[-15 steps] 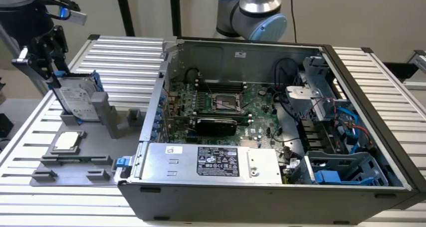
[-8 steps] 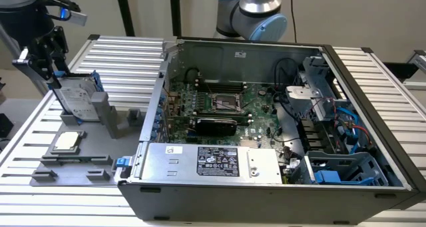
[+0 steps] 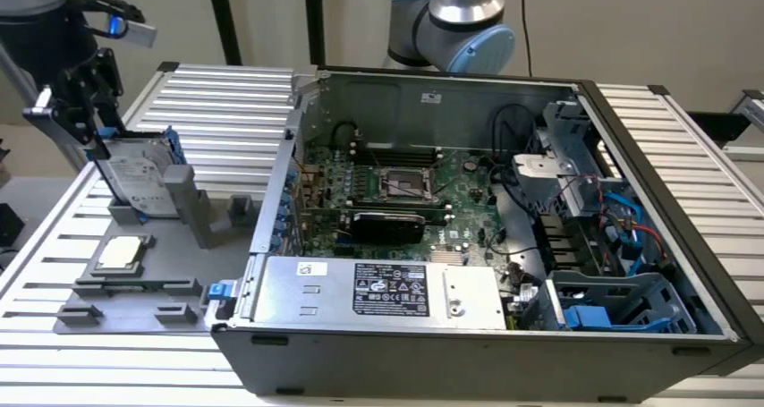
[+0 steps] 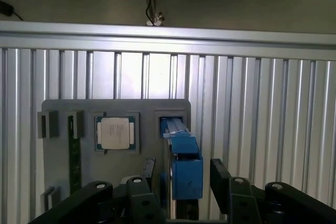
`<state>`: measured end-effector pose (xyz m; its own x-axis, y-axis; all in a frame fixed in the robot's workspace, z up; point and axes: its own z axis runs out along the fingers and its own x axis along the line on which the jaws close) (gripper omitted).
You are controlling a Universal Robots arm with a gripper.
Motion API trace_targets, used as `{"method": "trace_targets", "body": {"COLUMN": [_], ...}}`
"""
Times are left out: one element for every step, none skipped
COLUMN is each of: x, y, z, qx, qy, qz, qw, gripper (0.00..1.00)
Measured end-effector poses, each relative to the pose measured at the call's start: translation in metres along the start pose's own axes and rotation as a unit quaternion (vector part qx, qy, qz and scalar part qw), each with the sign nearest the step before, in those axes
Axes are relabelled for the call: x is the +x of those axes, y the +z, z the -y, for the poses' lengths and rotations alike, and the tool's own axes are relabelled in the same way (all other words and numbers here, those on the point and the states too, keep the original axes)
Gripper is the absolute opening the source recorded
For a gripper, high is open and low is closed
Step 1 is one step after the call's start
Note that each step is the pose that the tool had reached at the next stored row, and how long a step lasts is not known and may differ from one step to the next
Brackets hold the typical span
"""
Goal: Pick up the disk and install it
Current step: 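Pick up the disk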
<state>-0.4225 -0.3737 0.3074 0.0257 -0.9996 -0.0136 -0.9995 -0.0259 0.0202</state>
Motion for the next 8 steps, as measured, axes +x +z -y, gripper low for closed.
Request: {"method": "trace_targets", "body": {"x": [0.0000,0.0001,0.0001,0.0000,0.0000,0.0000,0.0000,0.0001], "y": [0.0004,0.0010,0.0017,0.0026,0.0035,0.0046,0.0058,0.0068], "z": [-0.0001,-0.0004,-0.0009,-0.0015,-0.0018,-0.0019,-0.0019,-0.0019], "qx": [-0.0001,0.0000,0.0003,0.0006,0.0010,0.0016,0.0021,0.0024], "qy": [-0.001,-0.003,-0.006,-0.009,-0.013,-0.015,-0.017,-0.018], "qz": [0.0001,0.0004,0.0008,0.0010,0.0011,0.0012,0.0013,0.0012], "qw": [1.0000,1.0000,1.0000,1.0000,0.9999,0.9999,0.9999,0.9998], "gripper": [1.00,1.00,1.00,1.00,1.00,1.00,1.00,1.00]}}
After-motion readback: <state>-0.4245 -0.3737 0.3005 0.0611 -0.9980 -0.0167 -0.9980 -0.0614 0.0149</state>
